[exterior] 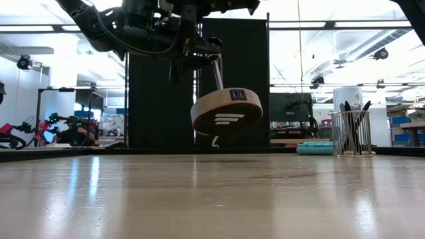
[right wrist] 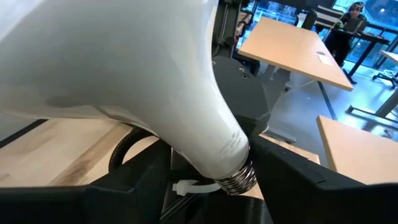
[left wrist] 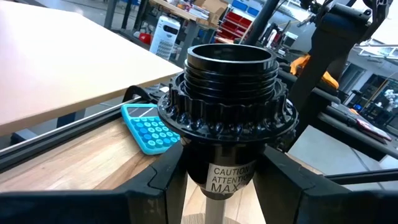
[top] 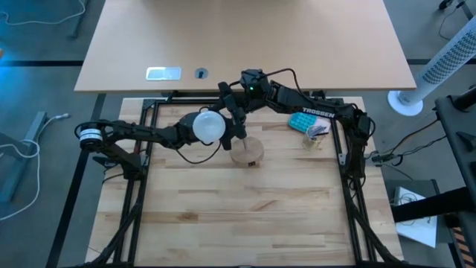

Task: Screw lightbulb
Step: Insert the light bulb into the table lamp

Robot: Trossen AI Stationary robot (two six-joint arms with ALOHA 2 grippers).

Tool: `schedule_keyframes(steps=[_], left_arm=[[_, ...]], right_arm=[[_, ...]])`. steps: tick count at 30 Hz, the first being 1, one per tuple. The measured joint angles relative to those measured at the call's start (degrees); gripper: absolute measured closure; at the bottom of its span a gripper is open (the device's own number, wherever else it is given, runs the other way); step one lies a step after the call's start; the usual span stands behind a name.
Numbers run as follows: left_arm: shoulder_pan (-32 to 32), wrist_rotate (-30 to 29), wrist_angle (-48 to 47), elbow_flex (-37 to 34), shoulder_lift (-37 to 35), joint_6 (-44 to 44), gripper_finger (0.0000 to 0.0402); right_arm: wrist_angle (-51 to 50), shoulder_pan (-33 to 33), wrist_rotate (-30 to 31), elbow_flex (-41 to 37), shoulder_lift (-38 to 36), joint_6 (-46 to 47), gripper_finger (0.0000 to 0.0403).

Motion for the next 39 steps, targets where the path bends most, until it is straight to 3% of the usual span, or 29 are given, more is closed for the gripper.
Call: schedule_keyframes(steps=[13,23,39], left_arm=[[-0.1,0.0,-0.3,0.0,0.0,1.0,0.0258],[-0.1,-0.1,-2.7,0.0,0.0,-0.8,0.0258],[-0.5,-0.8,-5.1,-0.2,0.0,-4.3,0.0258]], right_arm=[[1.8,-0.1,-5.2,-0.1,0.0,-4.9,0.0187],[0.9,-0.7,-4.2,-0.3,1.6,1.1,0.0189],[-0.5,-0.8,-3.8,-0.4,1.9,3.4,0.0267]])
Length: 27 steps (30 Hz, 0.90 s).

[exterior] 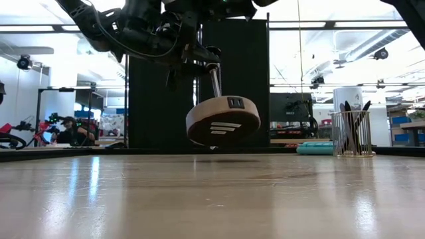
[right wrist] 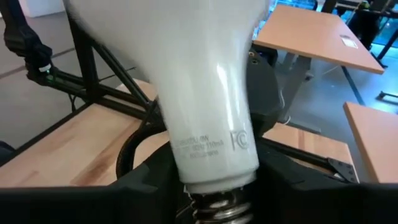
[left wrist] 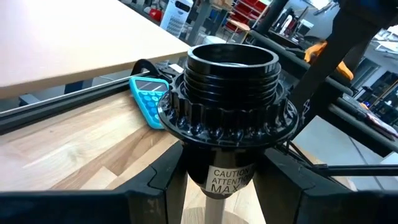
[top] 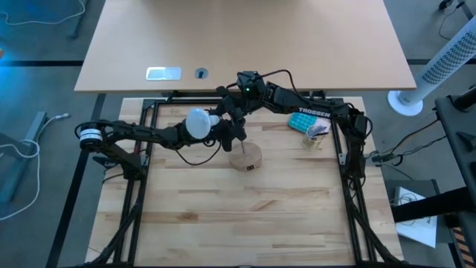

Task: Screw lightbulb
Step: Insert the light bulb into the table lamp

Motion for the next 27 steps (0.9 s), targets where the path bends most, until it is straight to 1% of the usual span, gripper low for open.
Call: schedule_keyframes(steps=[5,10,19,22,27], left_arm=[[0.0,-0.4,0.0,-0.1,0.0,-0.1,0.0258],[0.0,-0.5,0.0,-0.1,0.0,0.2,0.0258],[0.0,-0.8,0.0,-0.4,-0.7,2.2,0.0258],[0.0,-1.0,0.3,-1.2,-1.4,2.5,0.0258],[0.0,-2.1,4.0,-4.6,-2.4,2.6,0.0258]], right_arm=[[-0.1,0.0,0.0,0.0,0.0,0.5,0.0282],[-0.2,0.0,0.0,0.0,0.0,1.2,0.0278],[-0.1,-0.4,-0.6,0.0,-0.9,1.2,0.0283],[0.0,-0.8,-0.6,0.0,-1.0,1.3,0.0283],[0.1,-1.4,-2.0,0.0,-1.2,1.7,0.0285]])
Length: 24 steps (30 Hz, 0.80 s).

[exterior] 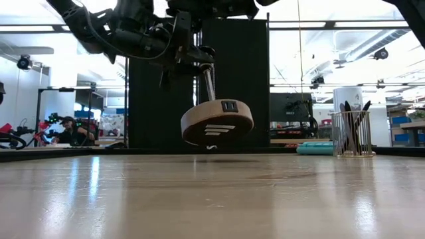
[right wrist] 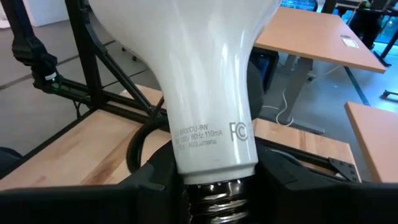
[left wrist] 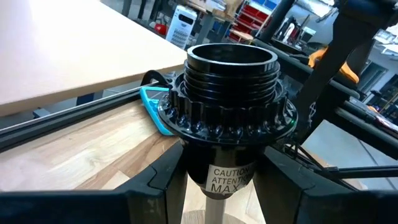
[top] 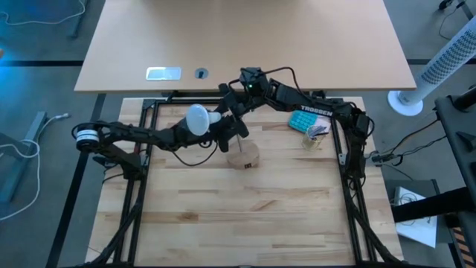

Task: Screw lightbulb
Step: Insert the light bulb into the table lamp

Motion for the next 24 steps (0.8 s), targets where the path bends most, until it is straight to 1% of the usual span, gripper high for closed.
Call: schedule_keyframes(steps=[5,8,11,16,20,24], left_arm=[[-0.1,-0.3,4.2,-2.8,-0.1,1.2,0.0258],[-0.4,-1.6,3.9,-3.3,-0.1,3.7,0.0258],[-0.8,-1.9,4.0,-3.4,0.1,6.8,0.0258],[-1.2,-4.3,4.2,-3.7,2.1,11.2,0.0257],[-1.2,-4.4,4.8,-4.9,2.3,12.0,0.0238],[-1.2,-6.2,5.7,-7.3,-0.2,14.6,0.0210]], right_arm=[[-0.3,-0.7,-0.4,0.0,-0.8,-0.3,0.0285],[-2.1,-1.6,-3.0,0.0,-1.2,-0.7,0.0287],[-4.5,-2.4,-3.2,0.0,-1.9,-0.9,0.0286],[-5.2,-3.6,-3.2,0.0,-2.6,-1.2,0.0287],[-7.7,-4.8,-3.1,-0.1,-2.7,-1.9,0.0290],[-11.4,-5.4,-2.4,-0.6,-2.6,-4.2,0.0291]])
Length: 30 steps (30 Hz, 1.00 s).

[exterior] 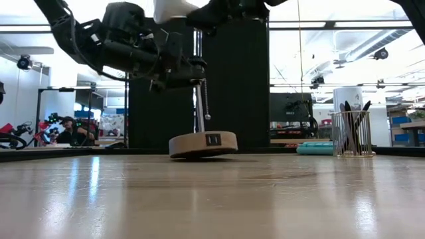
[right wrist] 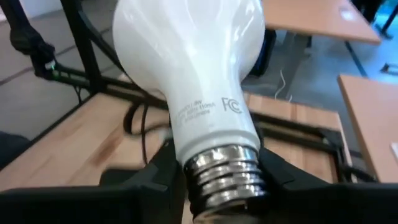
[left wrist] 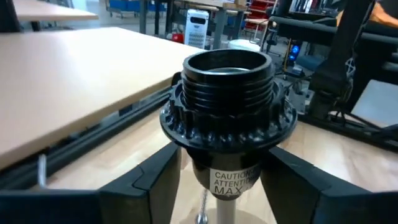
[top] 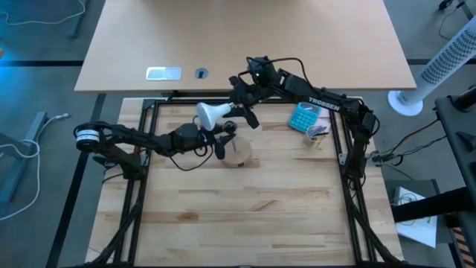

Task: Screw lightbulb
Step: Insert the light bulb into the table lamp

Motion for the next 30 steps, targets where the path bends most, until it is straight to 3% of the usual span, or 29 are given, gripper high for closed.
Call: schedule_keyframes(steps=[8,30], left_arm=[[0.0,0.0,-0.6,-0.7,-1.0,2.5,0.0174],[0.0,-0.1,-5.4,-0.8,-1.8,6.2,0.0171]], right_arm=[[-0.2,0.4,0.4,-3.1,3.2,-0.8,0.0318],[-2.4,0.7,0.4,-3.6,4.9,-3.4,0.0312]])
